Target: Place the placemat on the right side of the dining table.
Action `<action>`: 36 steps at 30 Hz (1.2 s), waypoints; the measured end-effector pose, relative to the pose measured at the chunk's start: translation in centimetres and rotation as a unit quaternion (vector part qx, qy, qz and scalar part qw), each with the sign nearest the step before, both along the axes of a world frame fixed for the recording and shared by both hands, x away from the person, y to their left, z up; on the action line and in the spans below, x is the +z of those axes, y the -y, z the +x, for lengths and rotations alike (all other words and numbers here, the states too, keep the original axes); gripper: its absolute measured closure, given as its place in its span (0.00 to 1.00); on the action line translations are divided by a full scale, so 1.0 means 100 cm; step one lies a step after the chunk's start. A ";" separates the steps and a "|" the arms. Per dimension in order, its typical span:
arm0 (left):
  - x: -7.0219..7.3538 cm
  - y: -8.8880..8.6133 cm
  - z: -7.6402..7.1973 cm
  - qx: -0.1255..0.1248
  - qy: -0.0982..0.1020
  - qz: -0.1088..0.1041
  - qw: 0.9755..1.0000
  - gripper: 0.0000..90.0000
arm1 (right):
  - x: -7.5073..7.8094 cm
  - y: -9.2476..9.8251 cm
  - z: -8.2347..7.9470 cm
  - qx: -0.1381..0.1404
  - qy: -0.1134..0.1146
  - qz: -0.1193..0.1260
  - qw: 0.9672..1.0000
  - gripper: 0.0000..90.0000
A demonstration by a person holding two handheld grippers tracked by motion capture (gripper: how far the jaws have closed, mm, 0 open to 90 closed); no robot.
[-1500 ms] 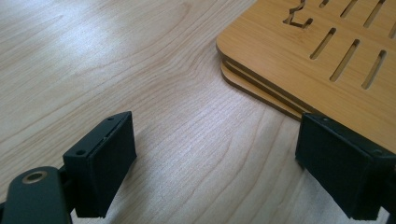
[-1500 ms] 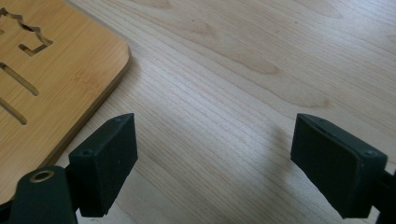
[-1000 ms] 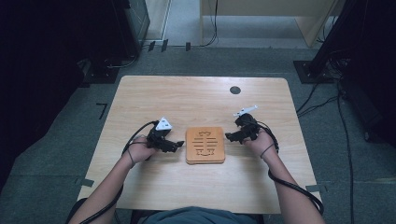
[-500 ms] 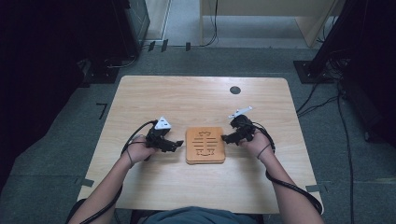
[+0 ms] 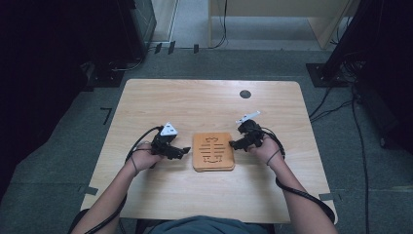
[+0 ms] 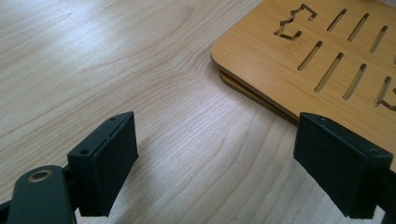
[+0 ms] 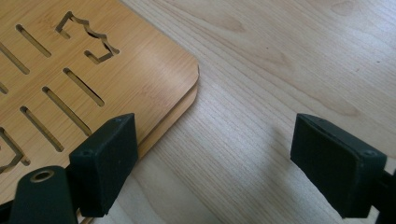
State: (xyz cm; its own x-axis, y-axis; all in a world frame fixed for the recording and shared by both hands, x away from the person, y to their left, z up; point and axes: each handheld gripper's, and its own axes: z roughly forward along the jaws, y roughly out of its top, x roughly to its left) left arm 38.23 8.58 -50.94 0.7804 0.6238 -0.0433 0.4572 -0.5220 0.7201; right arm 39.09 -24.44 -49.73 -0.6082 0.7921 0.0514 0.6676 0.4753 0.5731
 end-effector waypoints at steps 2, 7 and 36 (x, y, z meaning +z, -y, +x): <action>0.000 -0.001 0.000 0.001 -0.002 0.001 1.000 0.14 | 0.000 -0.001 0.000 0.001 0.001 -0.001 1.000 0.17; 0.001 -0.001 -0.001 0.002 0.000 -0.002 1.000 0.14 | 0.000 -0.003 0.001 0.003 0.000 0.000 1.000 0.17; 0.001 -0.002 -0.005 0.001 -0.005 -0.005 1.000 0.14 | 0.000 -0.027 0.003 0.006 -0.002 0.008 1.000 0.16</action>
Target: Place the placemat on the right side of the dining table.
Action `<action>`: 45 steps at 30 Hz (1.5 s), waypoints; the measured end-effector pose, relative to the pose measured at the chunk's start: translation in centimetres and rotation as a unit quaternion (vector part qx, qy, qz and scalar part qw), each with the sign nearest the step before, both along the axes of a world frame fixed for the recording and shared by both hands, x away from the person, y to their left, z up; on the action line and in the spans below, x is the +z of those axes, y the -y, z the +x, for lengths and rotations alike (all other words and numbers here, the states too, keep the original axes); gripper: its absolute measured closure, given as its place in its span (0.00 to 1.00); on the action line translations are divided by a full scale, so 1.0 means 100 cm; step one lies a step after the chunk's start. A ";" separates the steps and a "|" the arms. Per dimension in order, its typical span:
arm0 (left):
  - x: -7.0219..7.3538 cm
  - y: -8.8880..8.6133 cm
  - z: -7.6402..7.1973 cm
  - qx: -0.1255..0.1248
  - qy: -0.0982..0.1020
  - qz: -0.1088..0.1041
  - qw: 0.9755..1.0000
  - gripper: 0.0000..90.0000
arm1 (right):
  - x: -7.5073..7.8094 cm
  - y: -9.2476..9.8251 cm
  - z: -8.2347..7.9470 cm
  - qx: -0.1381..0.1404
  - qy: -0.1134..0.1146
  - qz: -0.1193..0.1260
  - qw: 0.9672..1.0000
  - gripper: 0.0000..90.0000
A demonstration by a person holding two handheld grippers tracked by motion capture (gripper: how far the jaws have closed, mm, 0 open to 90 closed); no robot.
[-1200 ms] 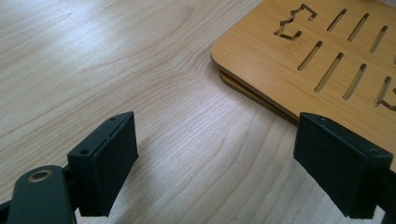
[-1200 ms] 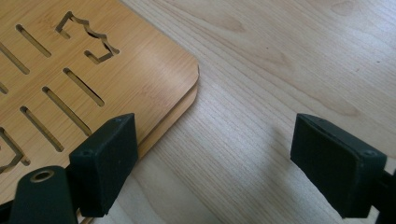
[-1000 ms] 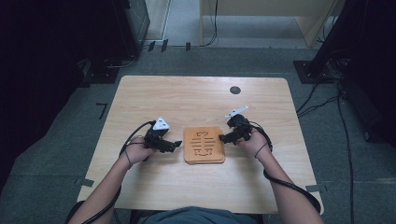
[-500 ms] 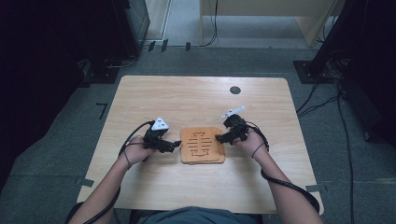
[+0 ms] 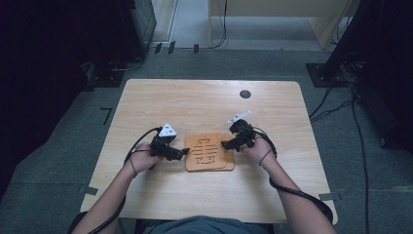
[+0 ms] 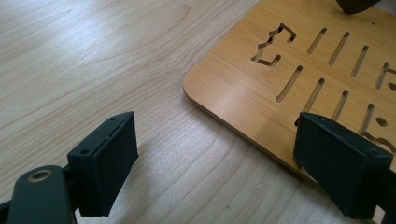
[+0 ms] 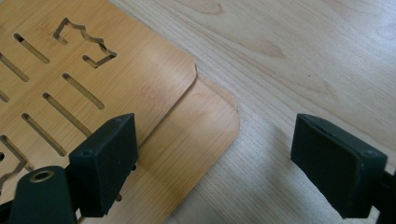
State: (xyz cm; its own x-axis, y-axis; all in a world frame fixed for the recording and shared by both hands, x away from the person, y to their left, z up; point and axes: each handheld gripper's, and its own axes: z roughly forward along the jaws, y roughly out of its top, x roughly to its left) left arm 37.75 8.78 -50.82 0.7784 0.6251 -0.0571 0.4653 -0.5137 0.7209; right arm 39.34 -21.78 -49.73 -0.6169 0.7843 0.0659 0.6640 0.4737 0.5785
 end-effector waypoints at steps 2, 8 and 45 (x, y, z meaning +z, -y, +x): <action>0.000 0.000 0.000 0.002 -0.001 -0.002 1.000 0.14 | 0.002 0.000 0.000 -0.002 -0.001 0.002 1.000 0.16; -0.001 0.000 0.000 0.004 -0.005 -0.005 1.000 0.14 | 0.008 0.001 -0.001 -0.008 0.003 0.009 1.000 0.16; -0.005 -0.002 0.002 0.005 -0.011 0.004 1.000 0.14 | 0.024 -0.029 -0.011 0.007 -0.062 0.019 0.998 0.27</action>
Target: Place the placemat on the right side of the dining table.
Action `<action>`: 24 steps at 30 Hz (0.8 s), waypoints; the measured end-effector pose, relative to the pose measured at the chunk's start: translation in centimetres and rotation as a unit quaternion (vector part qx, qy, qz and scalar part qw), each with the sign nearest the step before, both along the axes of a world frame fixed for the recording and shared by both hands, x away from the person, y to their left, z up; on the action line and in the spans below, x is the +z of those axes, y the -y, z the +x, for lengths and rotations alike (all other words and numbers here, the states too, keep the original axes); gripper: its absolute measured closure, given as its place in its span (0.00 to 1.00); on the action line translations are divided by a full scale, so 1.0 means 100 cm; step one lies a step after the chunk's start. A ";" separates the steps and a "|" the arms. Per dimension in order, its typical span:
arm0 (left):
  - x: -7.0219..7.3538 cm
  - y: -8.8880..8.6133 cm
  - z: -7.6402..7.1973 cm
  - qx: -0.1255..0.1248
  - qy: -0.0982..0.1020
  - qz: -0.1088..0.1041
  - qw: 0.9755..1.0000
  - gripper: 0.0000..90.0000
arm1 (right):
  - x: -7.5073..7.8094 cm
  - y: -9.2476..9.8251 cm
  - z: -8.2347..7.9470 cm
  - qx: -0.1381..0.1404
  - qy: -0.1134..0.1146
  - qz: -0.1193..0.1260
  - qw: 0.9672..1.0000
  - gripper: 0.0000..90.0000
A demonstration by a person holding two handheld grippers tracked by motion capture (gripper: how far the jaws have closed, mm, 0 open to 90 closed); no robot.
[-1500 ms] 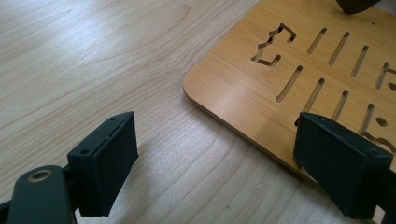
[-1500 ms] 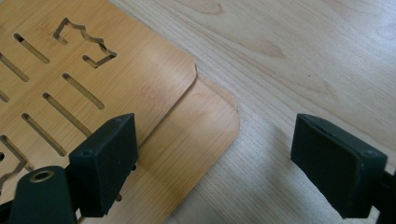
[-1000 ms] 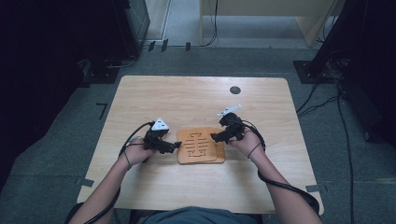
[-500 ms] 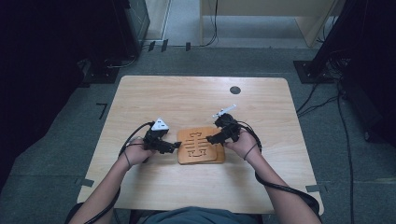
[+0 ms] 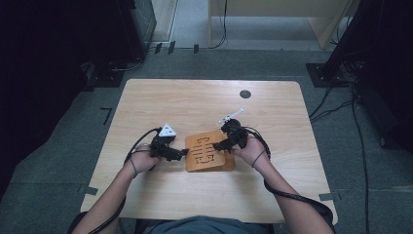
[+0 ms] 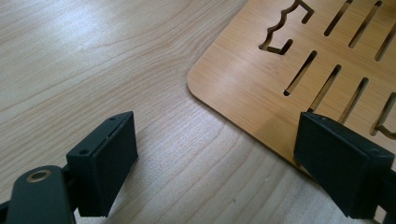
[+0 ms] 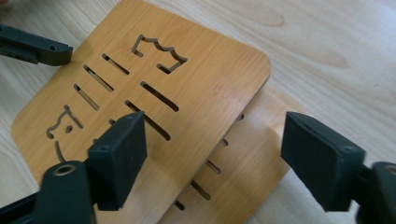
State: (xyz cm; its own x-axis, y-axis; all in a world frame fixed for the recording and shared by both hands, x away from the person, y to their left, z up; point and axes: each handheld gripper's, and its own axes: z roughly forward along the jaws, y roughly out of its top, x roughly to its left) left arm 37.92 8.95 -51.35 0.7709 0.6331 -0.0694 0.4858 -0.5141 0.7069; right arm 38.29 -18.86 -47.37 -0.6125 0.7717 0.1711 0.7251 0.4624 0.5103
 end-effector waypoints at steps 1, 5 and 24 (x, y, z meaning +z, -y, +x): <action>0.000 0.000 0.000 0.000 0.000 -0.001 1.000 0.14 | -0.001 -0.001 0.001 0.000 -0.005 0.003 1.000 0.29; 0.000 0.000 0.000 0.000 -0.001 -0.002 1.000 0.14 | -0.002 -0.003 0.004 -0.009 -0.030 0.017 0.999 0.34; -0.001 0.002 0.000 -0.003 0.003 -0.003 1.000 0.13 | -0.001 -0.006 0.011 -0.030 -0.084 0.055 0.995 0.46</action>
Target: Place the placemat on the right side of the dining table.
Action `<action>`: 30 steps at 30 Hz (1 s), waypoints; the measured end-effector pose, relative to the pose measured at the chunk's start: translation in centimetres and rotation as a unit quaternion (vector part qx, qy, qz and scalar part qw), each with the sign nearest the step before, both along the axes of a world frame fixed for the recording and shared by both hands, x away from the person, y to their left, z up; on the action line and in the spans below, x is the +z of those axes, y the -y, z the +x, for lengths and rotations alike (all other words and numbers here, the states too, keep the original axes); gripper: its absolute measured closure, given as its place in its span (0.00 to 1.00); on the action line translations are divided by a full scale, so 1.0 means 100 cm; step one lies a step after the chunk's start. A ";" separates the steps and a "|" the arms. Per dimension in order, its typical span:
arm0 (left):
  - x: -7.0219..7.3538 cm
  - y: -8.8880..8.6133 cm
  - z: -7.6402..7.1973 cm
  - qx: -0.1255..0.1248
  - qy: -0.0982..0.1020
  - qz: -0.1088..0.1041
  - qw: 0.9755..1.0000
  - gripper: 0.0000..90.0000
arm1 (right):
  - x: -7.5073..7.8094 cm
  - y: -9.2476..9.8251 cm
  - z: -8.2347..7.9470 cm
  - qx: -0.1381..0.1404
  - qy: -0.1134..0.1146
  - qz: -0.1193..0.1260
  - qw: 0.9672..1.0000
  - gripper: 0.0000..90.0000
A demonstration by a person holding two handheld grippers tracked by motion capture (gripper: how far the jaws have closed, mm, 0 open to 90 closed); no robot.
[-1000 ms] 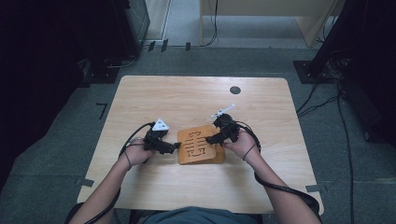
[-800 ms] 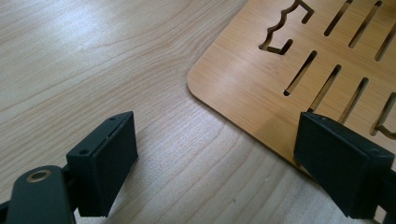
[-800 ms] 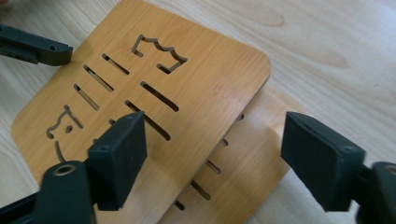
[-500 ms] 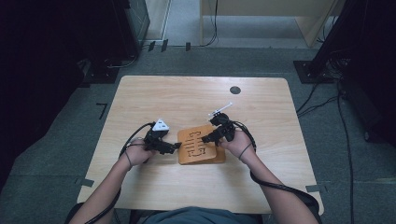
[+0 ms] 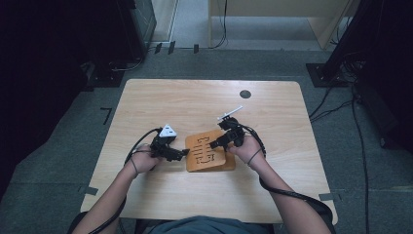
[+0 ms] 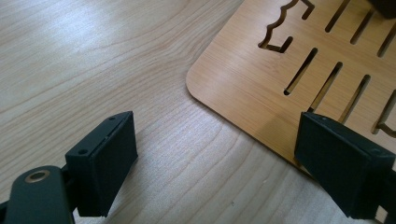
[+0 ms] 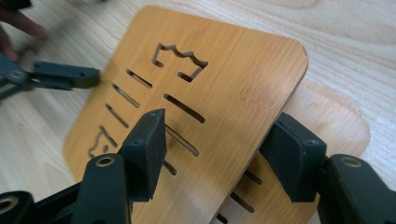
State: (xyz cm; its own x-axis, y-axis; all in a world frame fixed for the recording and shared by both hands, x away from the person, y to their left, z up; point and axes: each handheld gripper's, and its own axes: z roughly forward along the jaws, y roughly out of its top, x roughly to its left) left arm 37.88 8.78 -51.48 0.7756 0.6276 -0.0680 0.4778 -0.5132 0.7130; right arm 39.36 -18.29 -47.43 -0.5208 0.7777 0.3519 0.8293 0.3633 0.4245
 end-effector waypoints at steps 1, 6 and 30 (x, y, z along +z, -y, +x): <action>0.000 0.000 0.000 -0.001 0.000 0.000 1.000 0.13 | 0.002 0.000 0.000 0.000 -0.001 0.002 1.000 0.46; 0.000 0.001 0.000 -0.004 -0.001 -0.002 1.000 0.13 | 0.017 0.003 0.000 -0.007 -0.014 0.020 1.000 0.49; -0.002 0.007 -0.004 -0.020 0.021 0.018 0.999 0.13 | 0.040 -0.004 -0.004 0.007 -0.050 0.092 0.994 0.64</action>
